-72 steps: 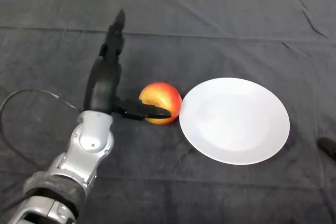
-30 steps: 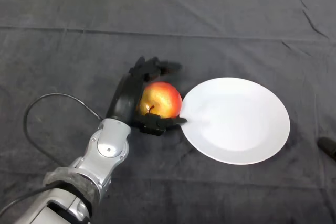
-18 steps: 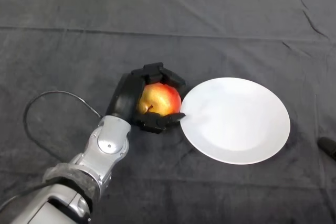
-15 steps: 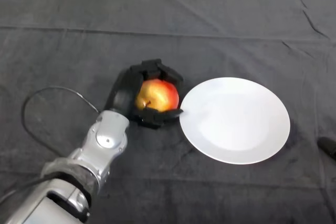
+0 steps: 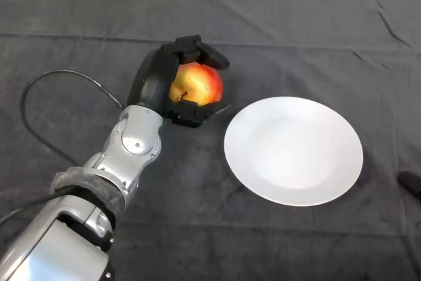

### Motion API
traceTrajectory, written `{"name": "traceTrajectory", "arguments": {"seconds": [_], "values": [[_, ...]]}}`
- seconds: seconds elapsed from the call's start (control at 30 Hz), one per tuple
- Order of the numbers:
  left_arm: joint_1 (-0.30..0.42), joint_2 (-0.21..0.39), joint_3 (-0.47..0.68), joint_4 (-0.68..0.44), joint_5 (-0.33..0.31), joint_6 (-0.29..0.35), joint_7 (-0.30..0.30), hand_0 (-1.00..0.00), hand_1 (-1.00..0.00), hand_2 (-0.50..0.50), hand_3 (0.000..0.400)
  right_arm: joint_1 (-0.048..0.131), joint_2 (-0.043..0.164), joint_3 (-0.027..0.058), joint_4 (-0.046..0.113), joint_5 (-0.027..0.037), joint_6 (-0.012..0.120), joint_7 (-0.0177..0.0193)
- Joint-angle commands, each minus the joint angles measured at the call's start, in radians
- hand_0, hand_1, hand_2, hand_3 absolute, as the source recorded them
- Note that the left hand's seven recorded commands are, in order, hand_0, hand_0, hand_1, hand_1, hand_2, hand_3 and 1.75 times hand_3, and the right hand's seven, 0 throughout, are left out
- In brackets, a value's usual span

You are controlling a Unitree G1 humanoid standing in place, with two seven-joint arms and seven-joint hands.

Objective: Move the apple to the plate

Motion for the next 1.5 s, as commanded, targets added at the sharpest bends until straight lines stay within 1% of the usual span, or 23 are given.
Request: {"name": "traceTrajectory", "arguments": {"seconds": [0.03, 0.2, 0.47, 0.93, 1.2, 1.37, 1.4, 1.47, 1.5], "values": [[-0.04, -0.015, -0.037, -0.04, 0.002, -0.032, 0.002, -1.0, -1.0, 0.0, 0.4, 0.005, -0.016, -0.0097, -0.004, -0.0019, 0.001, -0.0001], [-0.03, -0.016, -0.093, -0.056, -0.024, -0.045, -0.015, -1.0, -1.0, 0.0, 0.4, 0.005, -0.016, -0.0097, -0.004, -0.002, 0.001, 0.0002], [-0.01, -0.014, -0.191, -0.09, -0.075, -0.043, -0.029, -1.0, -1.0, 0.0, 0.4, 0.005, -0.016, -0.0096, -0.004, -0.0023, 0.001, 0.0007], [0.017, -0.002, -0.333, -0.148, -0.18, -0.013, -0.049, -1.0, -1.0, 0.0, 0.4, 0.005, -0.017, -0.0095, -0.003, -0.0026, 0.001, 0.0013], [0.032, 0.006, -0.399, -0.174, -0.234, 0.007, -0.061, -1.0, -1.0, 0.0, 0.4, 0.004, -0.017, -0.0095, -0.003, -0.0028, 0.001, 0.0016], [0.034, 0.014, -0.427, -0.179, -0.263, 0.016, -0.079, -1.0, -1.0, 0.0, 0.4, 0.004, -0.017, -0.0095, -0.002, -0.0029, 0.001, 0.0018], [0.034, 0.015, -0.43, -0.179, -0.268, 0.018, -0.083, -1.0, -0.86, -0.07, 0.4, 0.004, -0.017, -0.0095, -0.002, -0.0029, 0.0, 0.0019], [0.032, 0.018, -0.436, -0.177, -0.277, 0.021, -0.091, -0.83, -0.53, -0.15, 0.331, 0.004, -0.017, -0.0095, -0.002, -0.003, 0.0, 0.002], [0.032, 0.019, -0.438, -0.176, -0.28, 0.022, -0.094, -0.8, -0.49, -0.15, 0.322, 0.004, -0.017, -0.0095, -0.002, -0.003, 0.0, 0.002]]}}
